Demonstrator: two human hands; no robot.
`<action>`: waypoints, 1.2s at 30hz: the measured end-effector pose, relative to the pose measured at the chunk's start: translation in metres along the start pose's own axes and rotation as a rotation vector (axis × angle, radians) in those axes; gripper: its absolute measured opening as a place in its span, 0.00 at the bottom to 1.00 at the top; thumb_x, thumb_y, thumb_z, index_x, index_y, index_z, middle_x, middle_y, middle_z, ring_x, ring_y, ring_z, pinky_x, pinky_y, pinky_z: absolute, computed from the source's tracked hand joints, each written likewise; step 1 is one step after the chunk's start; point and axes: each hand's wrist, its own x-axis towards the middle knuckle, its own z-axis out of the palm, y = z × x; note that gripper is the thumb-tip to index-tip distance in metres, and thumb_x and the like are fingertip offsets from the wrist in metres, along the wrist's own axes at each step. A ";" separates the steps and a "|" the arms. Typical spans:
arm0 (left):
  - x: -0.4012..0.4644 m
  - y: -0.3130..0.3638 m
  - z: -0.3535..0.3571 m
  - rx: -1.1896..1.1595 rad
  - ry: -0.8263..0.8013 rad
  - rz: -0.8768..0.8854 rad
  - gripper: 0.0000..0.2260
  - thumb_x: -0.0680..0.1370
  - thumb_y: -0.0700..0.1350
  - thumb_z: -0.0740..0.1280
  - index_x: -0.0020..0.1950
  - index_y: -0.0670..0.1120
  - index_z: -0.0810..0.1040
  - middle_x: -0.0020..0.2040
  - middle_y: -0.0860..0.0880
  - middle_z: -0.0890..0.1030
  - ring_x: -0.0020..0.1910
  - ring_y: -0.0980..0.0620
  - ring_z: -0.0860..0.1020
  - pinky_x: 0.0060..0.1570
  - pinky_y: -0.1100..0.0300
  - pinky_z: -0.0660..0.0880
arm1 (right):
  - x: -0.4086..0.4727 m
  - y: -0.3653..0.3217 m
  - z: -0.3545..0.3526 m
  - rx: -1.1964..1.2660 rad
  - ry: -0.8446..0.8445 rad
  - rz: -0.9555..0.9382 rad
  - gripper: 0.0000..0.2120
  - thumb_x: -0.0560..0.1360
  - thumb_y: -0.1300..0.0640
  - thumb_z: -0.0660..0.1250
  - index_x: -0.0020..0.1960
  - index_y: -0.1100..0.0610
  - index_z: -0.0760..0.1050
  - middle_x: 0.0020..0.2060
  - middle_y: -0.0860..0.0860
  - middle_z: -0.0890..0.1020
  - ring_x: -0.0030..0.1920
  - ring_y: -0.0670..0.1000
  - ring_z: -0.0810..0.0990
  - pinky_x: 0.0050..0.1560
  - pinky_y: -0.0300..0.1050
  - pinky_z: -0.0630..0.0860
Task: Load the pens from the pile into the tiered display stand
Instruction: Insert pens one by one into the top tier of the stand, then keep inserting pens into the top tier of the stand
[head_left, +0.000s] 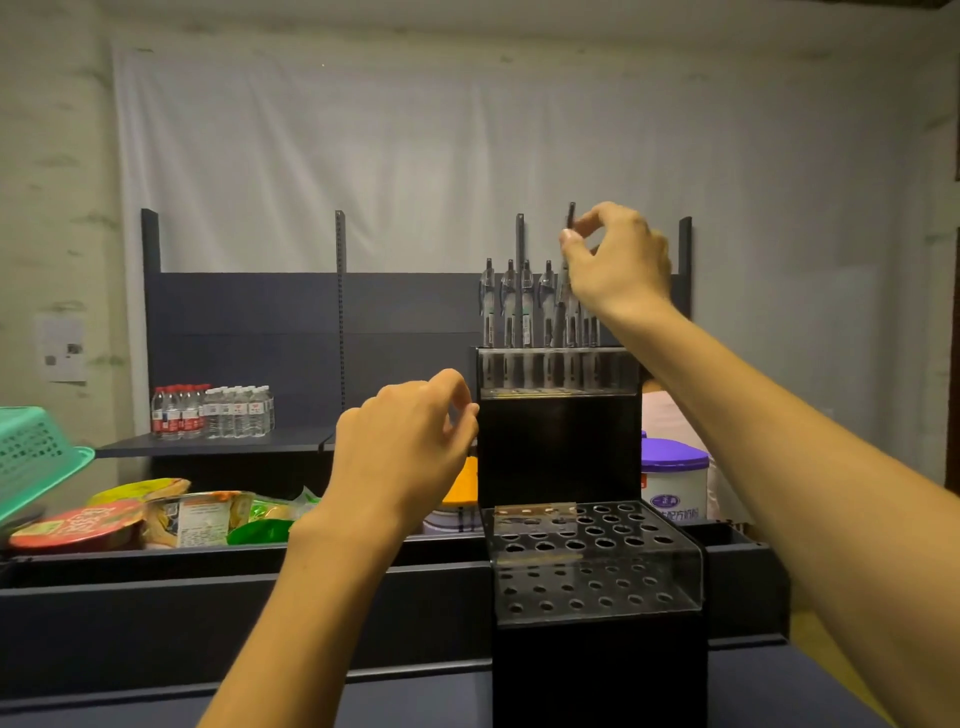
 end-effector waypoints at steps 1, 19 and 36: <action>0.002 -0.001 0.000 0.005 0.004 -0.001 0.10 0.80 0.55 0.59 0.54 0.52 0.75 0.40 0.58 0.73 0.42 0.54 0.76 0.41 0.57 0.73 | 0.003 -0.003 0.001 -0.057 -0.017 0.010 0.10 0.80 0.52 0.63 0.56 0.56 0.77 0.45 0.51 0.78 0.45 0.52 0.76 0.43 0.43 0.70; -0.005 -0.036 -0.005 0.023 -0.008 0.034 0.10 0.80 0.56 0.58 0.52 0.52 0.74 0.39 0.56 0.75 0.40 0.52 0.77 0.39 0.58 0.72 | -0.072 -0.045 0.011 -0.187 -0.061 -0.148 0.10 0.79 0.50 0.64 0.50 0.57 0.78 0.43 0.53 0.81 0.45 0.54 0.80 0.45 0.49 0.78; -0.286 -0.033 -0.076 0.147 -0.245 -0.356 0.09 0.76 0.56 0.58 0.44 0.53 0.73 0.36 0.54 0.78 0.36 0.52 0.77 0.28 0.58 0.66 | -0.363 -0.088 -0.019 0.038 -0.494 -0.122 0.11 0.76 0.46 0.65 0.41 0.51 0.76 0.32 0.48 0.79 0.33 0.51 0.75 0.33 0.42 0.67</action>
